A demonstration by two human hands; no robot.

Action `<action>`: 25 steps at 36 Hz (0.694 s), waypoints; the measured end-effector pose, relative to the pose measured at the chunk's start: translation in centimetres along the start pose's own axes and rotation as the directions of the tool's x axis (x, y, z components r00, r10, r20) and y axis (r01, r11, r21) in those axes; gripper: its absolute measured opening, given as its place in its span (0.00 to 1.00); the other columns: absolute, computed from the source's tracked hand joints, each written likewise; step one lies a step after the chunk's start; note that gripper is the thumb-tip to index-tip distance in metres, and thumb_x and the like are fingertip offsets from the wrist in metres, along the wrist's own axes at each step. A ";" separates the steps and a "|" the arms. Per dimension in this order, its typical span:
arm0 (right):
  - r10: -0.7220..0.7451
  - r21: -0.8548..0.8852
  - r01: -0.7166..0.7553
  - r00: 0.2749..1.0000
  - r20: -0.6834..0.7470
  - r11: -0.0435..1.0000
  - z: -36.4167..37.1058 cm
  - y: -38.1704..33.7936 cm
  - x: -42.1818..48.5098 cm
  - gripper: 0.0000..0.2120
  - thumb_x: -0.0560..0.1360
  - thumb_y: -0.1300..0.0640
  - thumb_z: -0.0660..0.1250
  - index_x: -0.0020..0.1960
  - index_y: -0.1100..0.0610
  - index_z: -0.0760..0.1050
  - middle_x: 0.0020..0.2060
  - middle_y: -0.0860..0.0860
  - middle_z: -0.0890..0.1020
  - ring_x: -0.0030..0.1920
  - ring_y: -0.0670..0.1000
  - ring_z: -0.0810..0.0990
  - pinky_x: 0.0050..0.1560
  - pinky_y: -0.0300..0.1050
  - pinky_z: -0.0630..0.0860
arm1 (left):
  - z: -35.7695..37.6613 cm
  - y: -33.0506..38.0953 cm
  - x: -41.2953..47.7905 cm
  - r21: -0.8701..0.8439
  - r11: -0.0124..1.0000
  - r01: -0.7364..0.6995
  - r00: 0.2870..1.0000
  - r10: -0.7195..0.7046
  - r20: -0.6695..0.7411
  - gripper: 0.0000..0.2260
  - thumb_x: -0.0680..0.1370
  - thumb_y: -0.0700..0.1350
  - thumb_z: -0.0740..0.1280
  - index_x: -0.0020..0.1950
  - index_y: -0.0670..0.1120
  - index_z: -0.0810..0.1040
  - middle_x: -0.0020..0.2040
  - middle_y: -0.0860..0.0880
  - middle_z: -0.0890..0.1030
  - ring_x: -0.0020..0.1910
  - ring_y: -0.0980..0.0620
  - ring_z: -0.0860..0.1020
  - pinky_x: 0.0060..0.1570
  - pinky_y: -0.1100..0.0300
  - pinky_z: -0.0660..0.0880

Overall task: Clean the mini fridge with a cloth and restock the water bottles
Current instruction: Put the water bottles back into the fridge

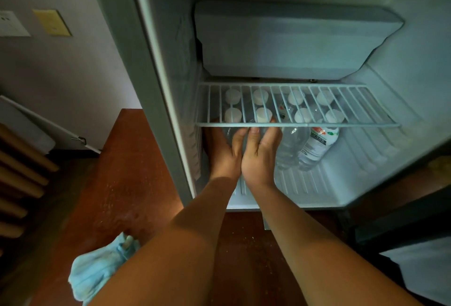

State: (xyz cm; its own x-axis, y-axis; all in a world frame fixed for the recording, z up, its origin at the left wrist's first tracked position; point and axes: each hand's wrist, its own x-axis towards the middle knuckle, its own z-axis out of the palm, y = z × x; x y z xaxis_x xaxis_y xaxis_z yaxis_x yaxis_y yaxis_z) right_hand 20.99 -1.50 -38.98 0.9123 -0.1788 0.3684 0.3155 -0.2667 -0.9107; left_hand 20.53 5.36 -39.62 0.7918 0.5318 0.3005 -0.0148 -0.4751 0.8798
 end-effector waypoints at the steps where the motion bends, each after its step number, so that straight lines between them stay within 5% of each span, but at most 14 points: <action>1: 0.008 0.007 -0.008 1.000 0.026 1.000 0.0 0.2 0.1 0.26 0.81 0.38 0.53 0.66 0.58 0.67 0.59 0.51 0.70 0.64 0.55 0.72 0.66 0.61 0.70 | 0.2 -0.6 0.1 0.032 0.999 -0.023 1.000 0.022 0.012 0.44 0.77 0.75 0.49 0.76 0.39 0.61 0.73 0.40 0.67 0.74 0.45 0.65 0.74 0.50 0.60; 7: 0.073 -0.021 -0.071 0.990 0.119 0.997 -1.2 -1.2 -0.3 0.25 0.84 0.44 0.56 0.77 0.54 0.59 0.71 0.53 0.66 0.73 0.52 0.65 0.74 0.53 0.64 | -1.3 0.3 -0.5 0.256 0.965 -0.051 0.989 0.013 0.147 0.38 0.82 0.66 0.45 0.78 0.37 0.58 0.74 0.36 0.64 0.75 0.39 0.63 0.73 0.47 0.62; 12: 0.183 -0.125 -0.159 0.962 0.203 0.979 -3.1 -2.4 -1.7 0.31 0.84 0.42 0.52 0.82 0.51 0.48 0.82 0.54 0.52 0.81 0.53 0.52 0.74 0.42 0.52 | -3.5 3.0 -3.4 0.075 0.990 -0.121 0.993 0.120 0.017 0.39 0.81 0.67 0.47 0.78 0.35 0.60 0.76 0.36 0.64 0.77 0.42 0.63 0.75 0.46 0.60; 18: 0.178 -0.104 -0.155 0.944 0.279 0.982 -7.1 -5.0 -4.2 0.28 0.85 0.41 0.51 0.82 0.46 0.50 0.81 0.48 0.56 0.78 0.47 0.57 0.67 0.30 0.54 | -6.4 5.1 -7.9 0.099 0.991 -0.095 0.992 0.087 0.088 0.27 0.83 0.63 0.51 0.79 0.52 0.60 0.75 0.48 0.64 0.76 0.49 0.61 0.75 0.52 0.58; 25: 0.191 -0.245 -0.097 0.899 0.393 0.965 -14.6 -10.4 -5.2 0.29 0.84 0.38 0.50 0.82 0.47 0.52 0.80 0.50 0.58 0.79 0.52 0.59 0.71 0.46 0.59 | -11.3 11.5 -12.7 0.223 0.963 -0.152 0.984 0.126 0.128 0.23 0.85 0.56 0.55 0.77 0.47 0.65 0.72 0.47 0.68 0.71 0.46 0.70 0.70 0.45 0.68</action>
State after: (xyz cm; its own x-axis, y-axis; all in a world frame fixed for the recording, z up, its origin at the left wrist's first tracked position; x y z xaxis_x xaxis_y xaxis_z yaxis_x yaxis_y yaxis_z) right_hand 9.19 -11.60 -28.70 0.9834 0.1609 0.0843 0.1516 -0.4716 -0.8687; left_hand 3.37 1.06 -29.13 0.8549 0.3737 0.3597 0.0012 -0.6949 0.7191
